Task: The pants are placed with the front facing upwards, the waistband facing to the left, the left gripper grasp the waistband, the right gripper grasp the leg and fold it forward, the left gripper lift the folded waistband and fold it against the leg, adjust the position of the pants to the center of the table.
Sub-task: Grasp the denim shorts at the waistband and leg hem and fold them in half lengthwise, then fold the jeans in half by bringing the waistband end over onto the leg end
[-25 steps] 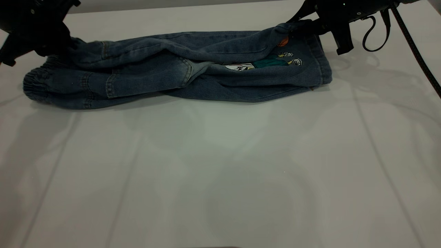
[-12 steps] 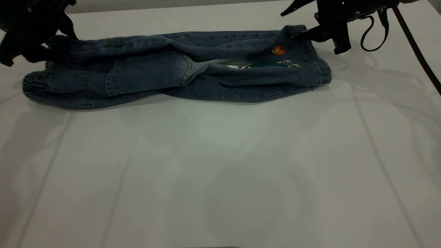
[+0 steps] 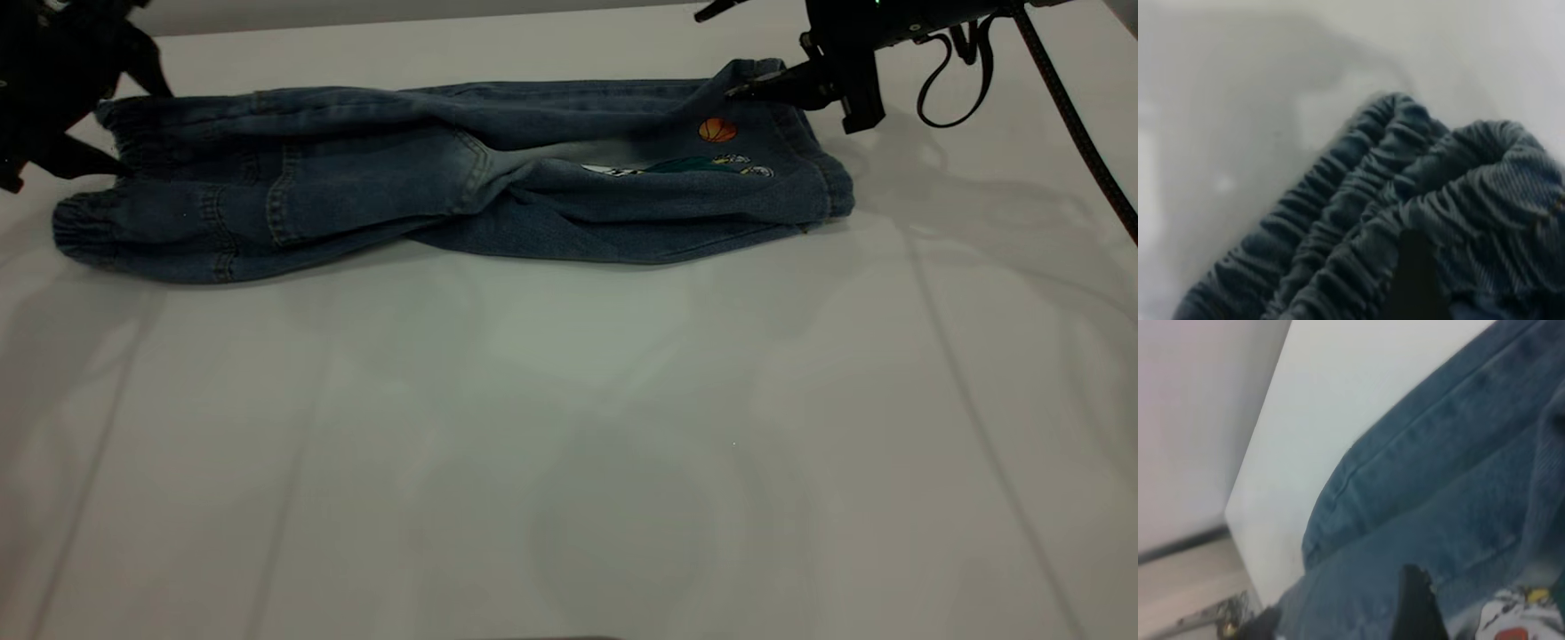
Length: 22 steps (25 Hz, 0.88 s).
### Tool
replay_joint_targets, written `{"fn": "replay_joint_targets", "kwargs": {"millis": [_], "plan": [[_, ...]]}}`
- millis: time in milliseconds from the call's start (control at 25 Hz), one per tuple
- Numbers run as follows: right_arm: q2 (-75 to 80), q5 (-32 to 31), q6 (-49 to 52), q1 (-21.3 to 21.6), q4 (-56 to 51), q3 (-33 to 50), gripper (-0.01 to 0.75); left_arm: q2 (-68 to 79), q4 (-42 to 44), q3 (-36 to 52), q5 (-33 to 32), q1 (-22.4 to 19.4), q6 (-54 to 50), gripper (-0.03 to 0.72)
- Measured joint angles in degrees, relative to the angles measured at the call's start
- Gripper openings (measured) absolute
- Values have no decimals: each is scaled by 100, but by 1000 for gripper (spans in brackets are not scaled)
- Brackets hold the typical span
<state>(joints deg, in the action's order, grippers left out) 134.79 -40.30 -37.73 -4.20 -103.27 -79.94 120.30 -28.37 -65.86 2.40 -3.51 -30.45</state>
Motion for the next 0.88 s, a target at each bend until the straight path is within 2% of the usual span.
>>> {"fn": "replay_joint_targets", "kwargs": {"millis": [240, 440, 520, 680, 880], "plan": [[0, -330, -230, 0, 13, 0, 416, 0, 286, -202, 171, -65, 139, 478], [0, -441, -463, 0, 17, 0, 416, -91, 1099, -313, -285, 21, 531, 478], [0, -520, -544, 0, 77, 0, 416, -193, 1465, -313, -587, 41, 789, 478], [0, -821, -645, 0, 385, 0, 416, -554, 2142, -313, -1593, 24, 1436, 478], [0, -1161, -828, 0, 545, 0, 417, -916, 2319, -317, -3033, -55, 2370, 478]]}}
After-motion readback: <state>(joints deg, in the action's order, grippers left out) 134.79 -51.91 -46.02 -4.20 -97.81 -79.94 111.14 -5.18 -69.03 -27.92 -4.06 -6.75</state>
